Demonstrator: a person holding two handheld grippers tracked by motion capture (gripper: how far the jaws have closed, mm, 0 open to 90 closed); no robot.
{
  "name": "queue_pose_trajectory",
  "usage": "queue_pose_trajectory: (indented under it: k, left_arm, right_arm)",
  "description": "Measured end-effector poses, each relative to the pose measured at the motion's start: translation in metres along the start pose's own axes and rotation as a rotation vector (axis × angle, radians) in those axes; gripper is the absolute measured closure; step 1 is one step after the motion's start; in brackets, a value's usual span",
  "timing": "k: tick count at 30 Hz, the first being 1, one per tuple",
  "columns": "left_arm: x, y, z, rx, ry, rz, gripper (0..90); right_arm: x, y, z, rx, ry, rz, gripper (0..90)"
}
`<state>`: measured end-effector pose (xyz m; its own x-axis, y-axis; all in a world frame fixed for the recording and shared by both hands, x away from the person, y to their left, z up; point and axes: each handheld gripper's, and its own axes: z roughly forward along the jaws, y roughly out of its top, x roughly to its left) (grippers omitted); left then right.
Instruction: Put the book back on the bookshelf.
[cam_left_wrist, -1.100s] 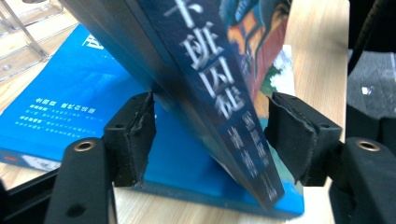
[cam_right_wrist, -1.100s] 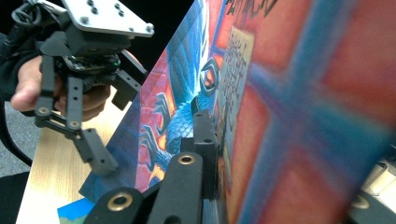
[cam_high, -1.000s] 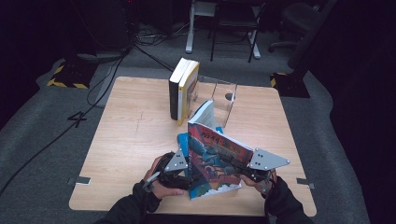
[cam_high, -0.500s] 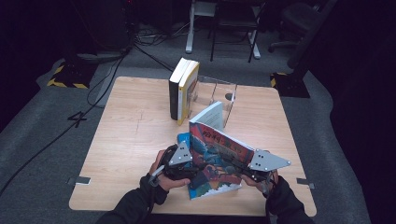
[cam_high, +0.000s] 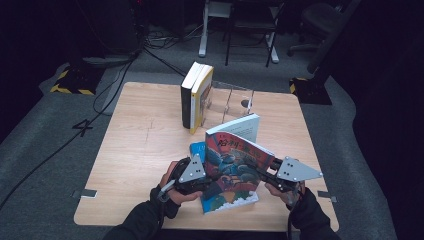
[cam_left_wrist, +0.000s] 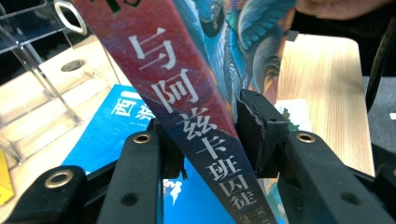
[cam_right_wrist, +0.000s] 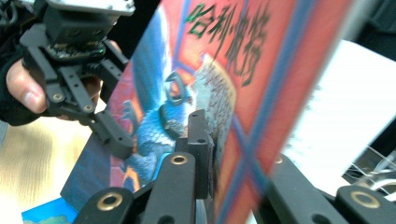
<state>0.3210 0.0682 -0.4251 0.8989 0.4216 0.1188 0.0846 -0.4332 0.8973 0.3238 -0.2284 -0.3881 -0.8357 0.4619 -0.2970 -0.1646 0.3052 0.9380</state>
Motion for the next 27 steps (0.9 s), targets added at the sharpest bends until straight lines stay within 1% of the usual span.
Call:
queue_pose_trajectory:
  k: [1, 4, 6, 7, 9, 12, 14, 15, 17, 19, 20, 21, 23, 25, 26, 27]
  left_arm:
    - [-0.001, 0.000, -0.001, 0.001, 0.002, 0.019, 63.3]
    - [-0.003, 0.000, -0.003, 0.001, 0.000, 0.050, 63.9]
    - [-0.004, -0.001, -0.004, 0.003, -0.008, 0.062, 64.9]
    - [-0.005, -0.001, -0.006, 0.005, -0.010, 0.075, 65.3]
    - [-0.007, -0.002, -0.008, 0.003, -0.022, 0.085, 66.4]
    - [-0.011, -0.003, -0.010, 0.001, -0.037, 0.107, 67.9]
    - [-0.014, -0.003, -0.012, 0.001, -0.037, 0.123, 68.7]
    - [-0.015, -0.004, -0.012, 0.006, -0.035, 0.127, 68.8]
    - [-0.015, -0.004, -0.013, 0.003, -0.038, 0.121, 69.1]
    - [-0.017, -0.004, -0.013, 0.000, -0.040, 0.129, 69.4]
    - [-0.018, -0.004, -0.013, -0.004, -0.048, 0.127, 69.8]
    - [-0.020, -0.004, -0.014, -0.003, -0.050, 0.139, 70.3]
    - [-0.024, -0.004, -0.014, 0.000, -0.050, 0.151, 70.7]
    - [-0.026, -0.004, -0.014, -0.003, -0.061, 0.154, 71.3]
    - [-0.027, -0.004, -0.015, -0.005, -0.067, 0.151, 71.7]
    - [-0.028, -0.004, -0.015, -0.009, -0.071, 0.150, 72.0]
  right_arm:
    - [-0.001, 0.000, -0.003, -0.004, -0.008, 0.009, 81.6]
    - [-0.005, 0.000, -0.010, -0.017, -0.031, 0.025, 79.1]
    - [-0.006, 0.000, -0.013, -0.019, -0.039, 0.027, 77.8]
    - [-0.006, 0.001, -0.014, -0.023, -0.042, 0.030, 76.4]
    - [-0.006, 0.001, -0.016, -0.021, -0.050, 0.025, 72.1]
    - [-0.008, 0.000, -0.019, -0.027, -0.069, 0.044, 65.0]
    - [-0.010, -0.001, -0.023, -0.035, -0.056, 0.062, 62.9]
    - [-0.011, -0.001, -0.025, -0.038, -0.063, 0.065, 62.1]
    - [-0.012, -0.002, -0.027, -0.032, -0.080, 0.062, 59.9]
    - [-0.014, -0.005, -0.029, -0.021, -0.093, 0.071, 49.1]
    - [-0.015, -0.006, -0.028, -0.001, -0.107, 0.081, 45.5]
    - [-0.016, -0.008, -0.028, 0.013, -0.109, 0.088, 40.3]
    - [-0.019, -0.012, -0.029, -0.001, -0.067, 0.128, 36.1]
    - [-0.020, -0.012, -0.029, 0.022, -0.033, 0.136, 31.2]
    - [-0.020, -0.012, -0.029, 0.022, -0.015, 0.142, 31.3]
    - [-0.019, -0.013, -0.029, 0.025, 0.018, 0.143, 31.6]
